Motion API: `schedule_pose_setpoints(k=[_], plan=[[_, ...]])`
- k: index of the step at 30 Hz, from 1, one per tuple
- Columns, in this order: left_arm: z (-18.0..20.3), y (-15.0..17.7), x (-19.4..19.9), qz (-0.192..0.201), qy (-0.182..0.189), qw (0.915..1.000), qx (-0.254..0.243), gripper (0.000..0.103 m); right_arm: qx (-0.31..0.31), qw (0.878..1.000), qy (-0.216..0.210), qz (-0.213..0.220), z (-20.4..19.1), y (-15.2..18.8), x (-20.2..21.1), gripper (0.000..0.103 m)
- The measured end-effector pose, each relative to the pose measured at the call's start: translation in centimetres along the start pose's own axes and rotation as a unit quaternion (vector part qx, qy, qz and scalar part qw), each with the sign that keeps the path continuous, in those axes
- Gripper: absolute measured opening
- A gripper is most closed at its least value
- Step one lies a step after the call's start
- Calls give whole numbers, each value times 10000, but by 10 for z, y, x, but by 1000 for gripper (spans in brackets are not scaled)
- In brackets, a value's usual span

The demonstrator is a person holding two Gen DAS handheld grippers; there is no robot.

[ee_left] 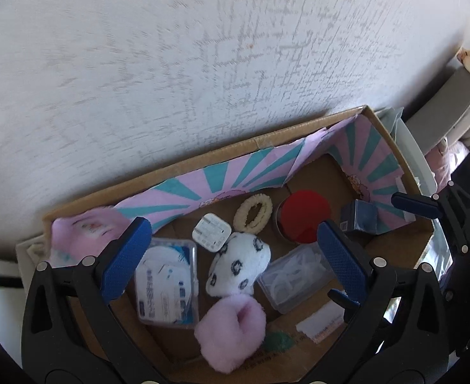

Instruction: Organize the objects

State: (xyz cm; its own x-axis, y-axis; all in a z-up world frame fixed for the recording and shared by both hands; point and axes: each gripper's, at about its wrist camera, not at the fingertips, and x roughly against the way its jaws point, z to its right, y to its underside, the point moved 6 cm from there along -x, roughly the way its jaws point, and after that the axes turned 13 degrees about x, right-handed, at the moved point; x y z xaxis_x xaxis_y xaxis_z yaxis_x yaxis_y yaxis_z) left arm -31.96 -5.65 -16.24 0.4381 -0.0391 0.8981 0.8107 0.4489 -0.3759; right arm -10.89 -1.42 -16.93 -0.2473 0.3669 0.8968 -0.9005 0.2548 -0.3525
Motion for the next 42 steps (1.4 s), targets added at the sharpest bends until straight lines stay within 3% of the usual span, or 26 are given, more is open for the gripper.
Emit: schedule_pose_setpoints(k=[7,14,19,23,27,33,42], plan=[[8,18,64,649,-316,9967,358,103,-263,9992,-165,243,7,10,49,103],[22,48,137,1256,-438,9878,814,103,-825,9948,-10,595,7,2,106,103],[11,72,182,1675,-508,9783,1107,103,-1154,9890,278,882,11,18,146,103],[1,96,211,1862,-536,9728,1271,103,-1318,9849,363,1065,5,30,155,103],[-5,120,222,2121,-714,9647,1389,103,-1410,9823,466,1145,0,40,160,103],[-9,144,217,2092,-741,9644,1440,103,-1443,9798,612,1243,-5,55,162,103],[-7,151,218,2097,-745,9638,1471,103,-1369,9802,681,1260,-6,59,166,103]])
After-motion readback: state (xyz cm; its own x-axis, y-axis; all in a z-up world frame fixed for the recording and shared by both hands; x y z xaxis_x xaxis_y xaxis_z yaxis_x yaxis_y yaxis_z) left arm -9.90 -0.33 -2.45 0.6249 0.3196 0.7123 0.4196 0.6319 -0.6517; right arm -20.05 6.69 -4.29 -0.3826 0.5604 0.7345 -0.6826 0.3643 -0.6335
